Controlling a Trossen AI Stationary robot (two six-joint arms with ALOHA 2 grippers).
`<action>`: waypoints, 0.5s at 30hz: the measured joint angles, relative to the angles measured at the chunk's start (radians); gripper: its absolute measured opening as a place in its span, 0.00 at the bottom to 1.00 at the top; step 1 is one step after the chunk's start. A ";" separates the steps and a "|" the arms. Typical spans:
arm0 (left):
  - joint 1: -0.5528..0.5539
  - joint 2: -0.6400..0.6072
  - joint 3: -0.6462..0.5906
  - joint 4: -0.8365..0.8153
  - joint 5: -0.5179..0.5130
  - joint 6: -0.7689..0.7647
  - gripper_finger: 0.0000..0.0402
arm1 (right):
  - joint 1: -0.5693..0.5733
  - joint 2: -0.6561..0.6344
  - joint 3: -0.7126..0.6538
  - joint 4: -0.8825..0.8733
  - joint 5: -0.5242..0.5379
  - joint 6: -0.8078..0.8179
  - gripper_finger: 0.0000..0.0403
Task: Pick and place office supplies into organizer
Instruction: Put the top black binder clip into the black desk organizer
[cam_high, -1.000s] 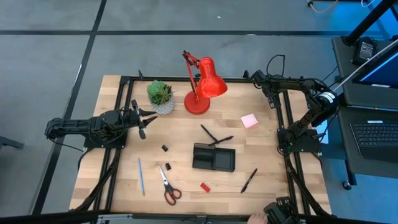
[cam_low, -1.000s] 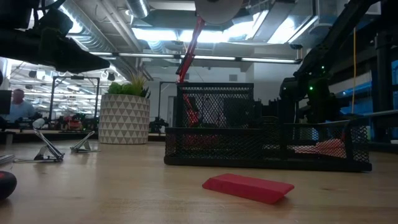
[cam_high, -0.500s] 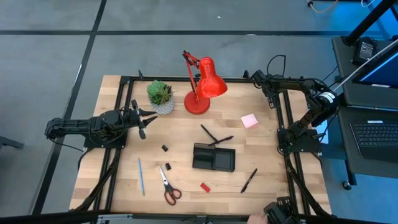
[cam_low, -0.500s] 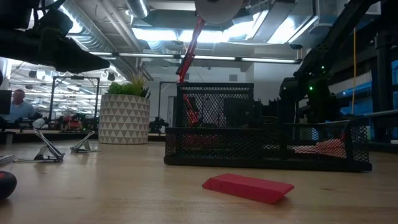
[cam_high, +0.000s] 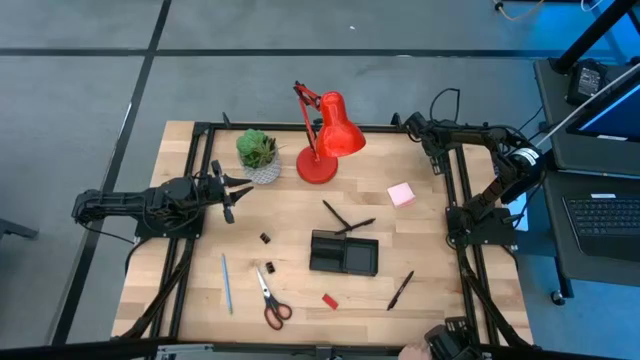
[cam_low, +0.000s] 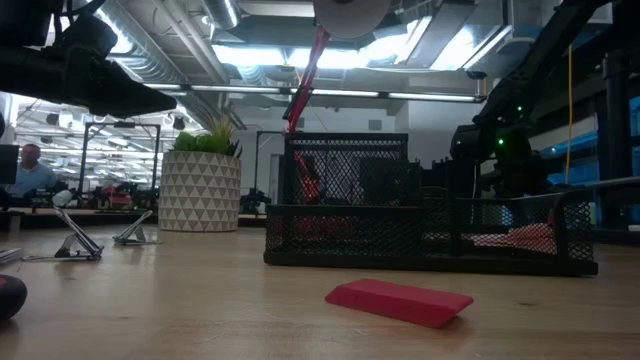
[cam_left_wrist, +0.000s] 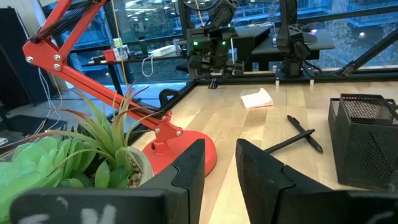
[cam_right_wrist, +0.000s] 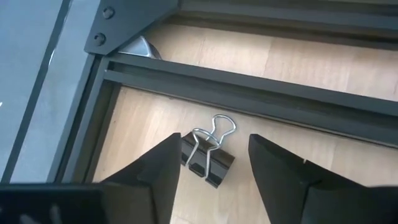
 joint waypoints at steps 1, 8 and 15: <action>0.000 0.000 0.000 0.000 0.000 0.000 0.21 | 0.000 0.000 -0.003 0.000 0.000 0.003 0.45; 0.000 0.000 0.000 0.000 0.000 0.000 0.21 | 0.000 0.000 -0.010 -0.012 0.001 0.037 0.33; 0.000 0.000 0.000 0.000 0.000 0.000 0.21 | 0.000 0.000 -0.010 -0.030 -0.007 0.049 0.24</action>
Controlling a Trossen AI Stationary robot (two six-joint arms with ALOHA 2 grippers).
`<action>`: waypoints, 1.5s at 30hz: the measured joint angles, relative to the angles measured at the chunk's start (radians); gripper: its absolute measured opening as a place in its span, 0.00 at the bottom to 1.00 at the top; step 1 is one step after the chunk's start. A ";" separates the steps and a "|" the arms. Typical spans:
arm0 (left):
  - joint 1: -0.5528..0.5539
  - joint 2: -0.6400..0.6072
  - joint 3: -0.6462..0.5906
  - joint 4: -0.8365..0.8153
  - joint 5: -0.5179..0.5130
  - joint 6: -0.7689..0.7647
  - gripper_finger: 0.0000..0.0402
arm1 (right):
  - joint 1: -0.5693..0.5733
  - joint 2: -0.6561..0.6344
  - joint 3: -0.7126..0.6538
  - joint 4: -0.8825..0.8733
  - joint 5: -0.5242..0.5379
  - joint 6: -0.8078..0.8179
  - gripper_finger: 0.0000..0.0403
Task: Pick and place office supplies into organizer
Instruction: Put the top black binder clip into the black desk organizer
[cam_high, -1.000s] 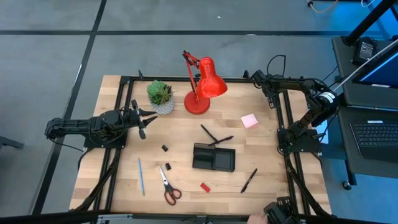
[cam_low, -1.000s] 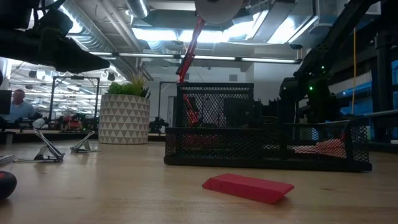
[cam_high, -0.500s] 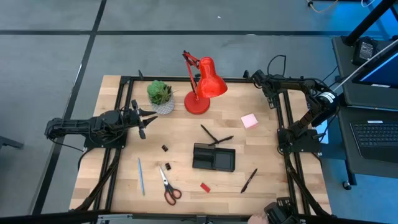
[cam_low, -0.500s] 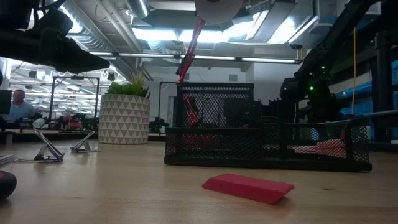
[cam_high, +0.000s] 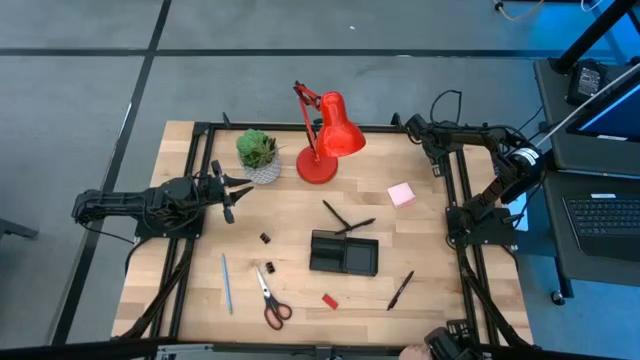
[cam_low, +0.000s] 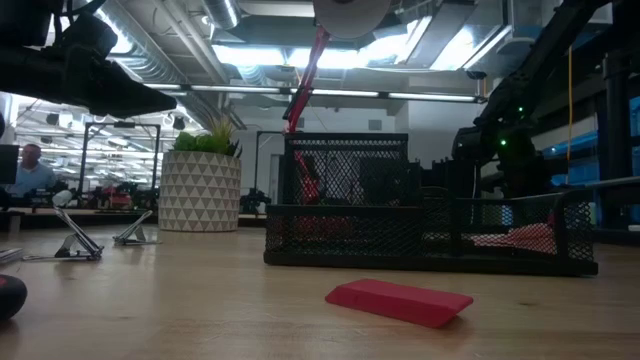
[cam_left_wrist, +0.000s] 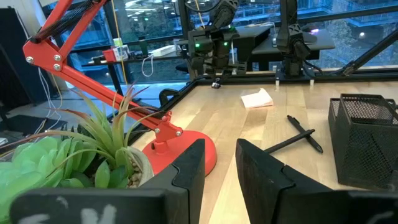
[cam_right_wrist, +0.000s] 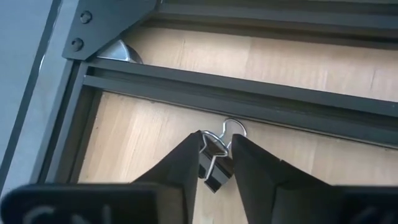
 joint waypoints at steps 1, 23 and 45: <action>0.000 0.000 0.000 0.000 0.000 0.000 0.21 | 0.000 0.000 -0.001 0.000 -0.001 0.000 0.23; 0.000 0.000 0.000 0.000 0.000 0.000 0.21 | 0.002 -0.002 -0.004 -0.011 -0.020 -0.053 0.11; 0.000 0.000 0.000 0.000 0.000 0.000 0.21 | 0.064 -0.002 -0.004 0.145 -0.066 -0.241 0.02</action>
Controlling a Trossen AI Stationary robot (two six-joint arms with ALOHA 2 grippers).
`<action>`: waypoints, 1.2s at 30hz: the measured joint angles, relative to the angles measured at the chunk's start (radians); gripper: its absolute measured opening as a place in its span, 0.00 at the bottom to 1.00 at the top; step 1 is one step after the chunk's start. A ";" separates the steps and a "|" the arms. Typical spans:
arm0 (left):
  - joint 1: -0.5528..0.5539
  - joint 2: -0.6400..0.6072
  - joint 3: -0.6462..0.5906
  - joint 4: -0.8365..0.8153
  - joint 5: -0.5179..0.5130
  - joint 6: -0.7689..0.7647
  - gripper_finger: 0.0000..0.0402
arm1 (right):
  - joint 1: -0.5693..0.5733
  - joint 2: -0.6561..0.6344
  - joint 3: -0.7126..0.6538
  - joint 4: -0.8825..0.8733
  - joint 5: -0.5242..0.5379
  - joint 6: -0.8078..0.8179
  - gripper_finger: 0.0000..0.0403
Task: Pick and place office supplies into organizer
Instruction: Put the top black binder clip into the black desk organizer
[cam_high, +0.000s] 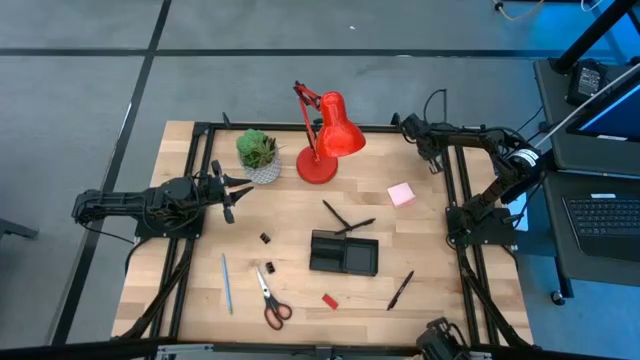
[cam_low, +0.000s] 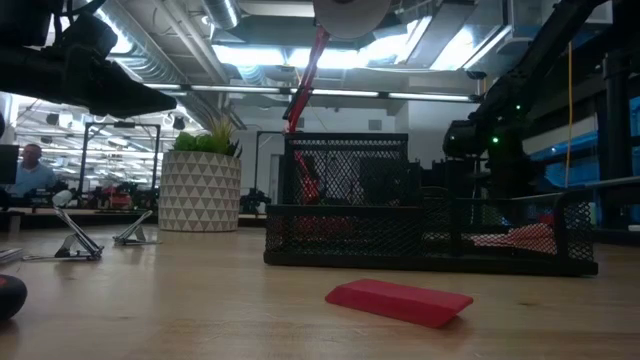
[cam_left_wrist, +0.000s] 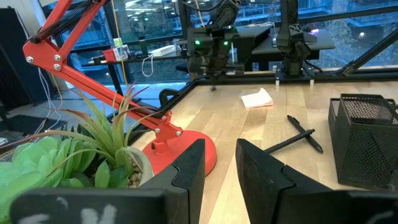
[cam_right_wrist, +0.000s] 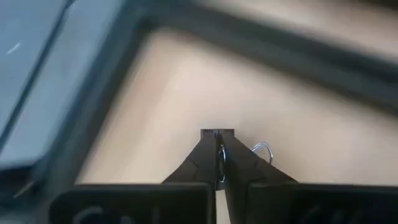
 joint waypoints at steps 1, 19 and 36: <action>0.000 0.000 0.000 0.000 0.000 0.000 0.21 | 0.000 0.000 0.000 0.032 -0.009 -0.049 0.02; 0.000 0.000 0.000 0.000 0.000 0.000 0.21 | 0.059 0.003 -0.002 0.303 -0.211 -0.230 0.01; 0.000 0.000 0.000 0.000 0.000 0.000 0.21 | 0.170 0.003 -0.003 0.406 -0.222 -0.775 0.01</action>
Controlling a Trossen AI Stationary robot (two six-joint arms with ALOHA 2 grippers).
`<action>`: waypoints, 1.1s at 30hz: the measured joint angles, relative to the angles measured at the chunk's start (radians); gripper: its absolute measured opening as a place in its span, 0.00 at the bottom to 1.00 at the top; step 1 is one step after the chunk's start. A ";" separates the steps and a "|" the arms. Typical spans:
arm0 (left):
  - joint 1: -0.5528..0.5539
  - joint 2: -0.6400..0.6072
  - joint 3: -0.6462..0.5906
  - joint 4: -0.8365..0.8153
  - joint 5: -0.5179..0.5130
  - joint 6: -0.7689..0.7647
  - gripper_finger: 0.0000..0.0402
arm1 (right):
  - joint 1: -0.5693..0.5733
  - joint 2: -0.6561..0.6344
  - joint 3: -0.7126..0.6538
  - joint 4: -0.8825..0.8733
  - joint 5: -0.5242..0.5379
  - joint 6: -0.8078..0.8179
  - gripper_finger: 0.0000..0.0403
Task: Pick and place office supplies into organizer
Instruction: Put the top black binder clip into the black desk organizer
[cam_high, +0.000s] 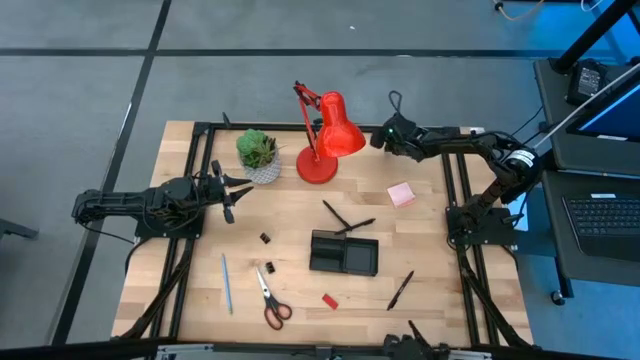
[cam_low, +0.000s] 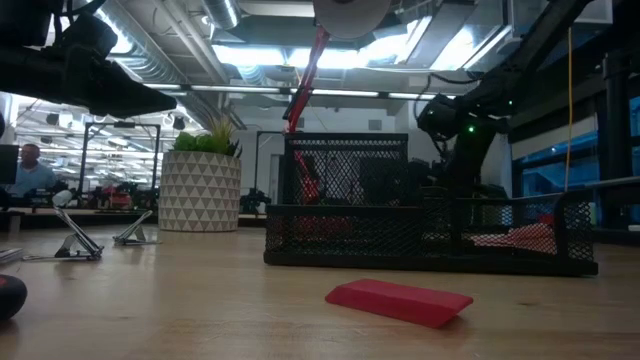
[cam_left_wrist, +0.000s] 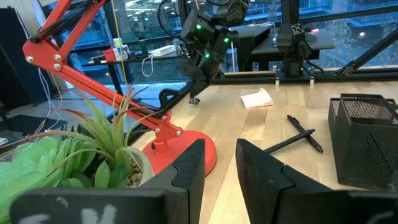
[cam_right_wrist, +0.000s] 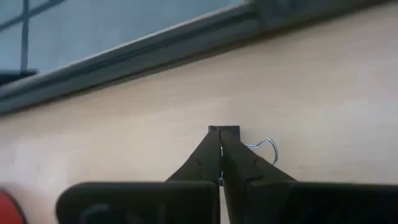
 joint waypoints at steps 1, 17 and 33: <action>0.000 0.000 0.000 0.000 0.000 0.000 0.21 | 0.004 0.000 0.000 0.011 0.001 -0.038 0.01; 0.000 0.000 0.000 0.000 0.000 0.000 0.21 | 0.022 -0.001 0.000 0.022 0.005 -0.398 0.01; 0.000 0.000 0.000 0.000 0.000 0.000 0.21 | 0.081 -0.002 0.005 0.040 -0.237 -0.798 0.00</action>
